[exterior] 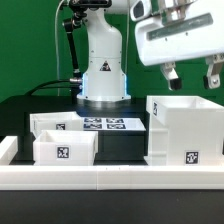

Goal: Assemble drawer

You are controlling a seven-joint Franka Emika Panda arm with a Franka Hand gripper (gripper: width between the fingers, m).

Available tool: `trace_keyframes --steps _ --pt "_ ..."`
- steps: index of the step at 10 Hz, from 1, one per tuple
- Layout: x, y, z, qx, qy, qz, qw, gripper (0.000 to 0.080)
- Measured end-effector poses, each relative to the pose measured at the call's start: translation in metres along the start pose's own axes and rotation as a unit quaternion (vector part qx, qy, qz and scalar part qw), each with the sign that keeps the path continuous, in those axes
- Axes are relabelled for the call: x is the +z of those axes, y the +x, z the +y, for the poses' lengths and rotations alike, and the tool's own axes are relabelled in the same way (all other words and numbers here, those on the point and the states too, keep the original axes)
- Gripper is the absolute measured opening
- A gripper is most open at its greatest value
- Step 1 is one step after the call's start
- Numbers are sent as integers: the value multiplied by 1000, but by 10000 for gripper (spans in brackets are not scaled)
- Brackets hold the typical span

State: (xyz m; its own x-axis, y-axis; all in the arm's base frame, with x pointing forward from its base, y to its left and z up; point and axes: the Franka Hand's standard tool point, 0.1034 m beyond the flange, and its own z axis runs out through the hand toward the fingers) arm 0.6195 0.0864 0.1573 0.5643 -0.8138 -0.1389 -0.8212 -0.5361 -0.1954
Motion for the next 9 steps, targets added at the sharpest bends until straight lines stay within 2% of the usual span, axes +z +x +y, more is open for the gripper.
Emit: trace_keyframes --steps 1,2,5,6,7,9 --pt "-7 -1 0 -17 4 0 1000 648" --pt "-5 -4 2 -18 8 4 1000 648" --pt "-4 -2 4 -41 3 3 999 649" --pt "-5 7 17 -138 -14 -4 990 649" --pt "-7 20 25 -209 -19 1 978 649" --pt "-9 33 35 -312 -31 6 950 649"
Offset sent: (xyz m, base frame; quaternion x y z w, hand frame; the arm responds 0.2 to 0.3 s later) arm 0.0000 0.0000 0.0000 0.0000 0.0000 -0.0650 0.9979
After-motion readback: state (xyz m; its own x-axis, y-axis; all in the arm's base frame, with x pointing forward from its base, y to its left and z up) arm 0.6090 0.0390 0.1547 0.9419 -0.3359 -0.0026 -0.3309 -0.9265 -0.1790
